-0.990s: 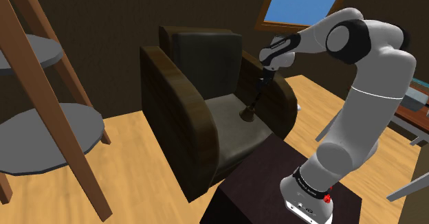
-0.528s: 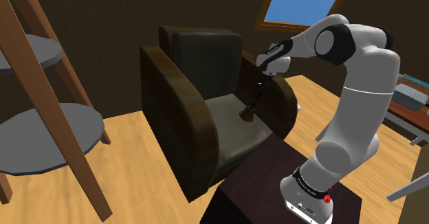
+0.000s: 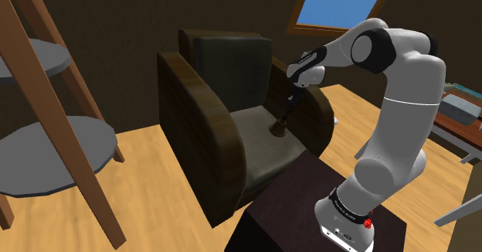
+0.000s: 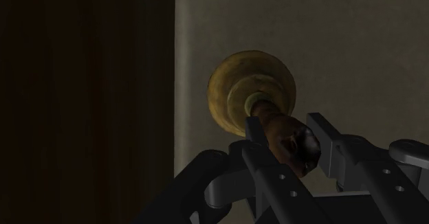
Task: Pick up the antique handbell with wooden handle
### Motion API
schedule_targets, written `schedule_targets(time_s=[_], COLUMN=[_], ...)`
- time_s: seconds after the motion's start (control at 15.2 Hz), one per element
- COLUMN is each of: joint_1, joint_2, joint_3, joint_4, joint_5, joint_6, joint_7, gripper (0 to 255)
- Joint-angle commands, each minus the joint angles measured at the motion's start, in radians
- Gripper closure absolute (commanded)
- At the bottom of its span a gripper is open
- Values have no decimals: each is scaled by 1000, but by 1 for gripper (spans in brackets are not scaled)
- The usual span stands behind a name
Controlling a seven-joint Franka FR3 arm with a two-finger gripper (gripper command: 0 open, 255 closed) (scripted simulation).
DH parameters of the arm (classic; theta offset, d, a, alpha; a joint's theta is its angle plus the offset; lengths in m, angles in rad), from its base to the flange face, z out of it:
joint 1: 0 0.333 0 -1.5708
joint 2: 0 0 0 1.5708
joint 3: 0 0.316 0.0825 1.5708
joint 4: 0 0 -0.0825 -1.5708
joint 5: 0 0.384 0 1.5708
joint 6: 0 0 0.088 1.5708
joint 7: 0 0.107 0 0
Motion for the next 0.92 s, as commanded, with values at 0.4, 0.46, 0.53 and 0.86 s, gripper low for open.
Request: schedule_targets(time_s=[0.4,0.46,0.53,0.86], joint_1=[4,6,8,16], joint_2=[-18,-28,-37,-83], joint_3=[-5,-8,-10,-21], joint_4=[3,5,6,18], joint_5=[-9,-13,-17,-38], joint_6=[-22,-32,-43,-97], joint_7=[4,6,8,19], gripper=[255,255,255,255])
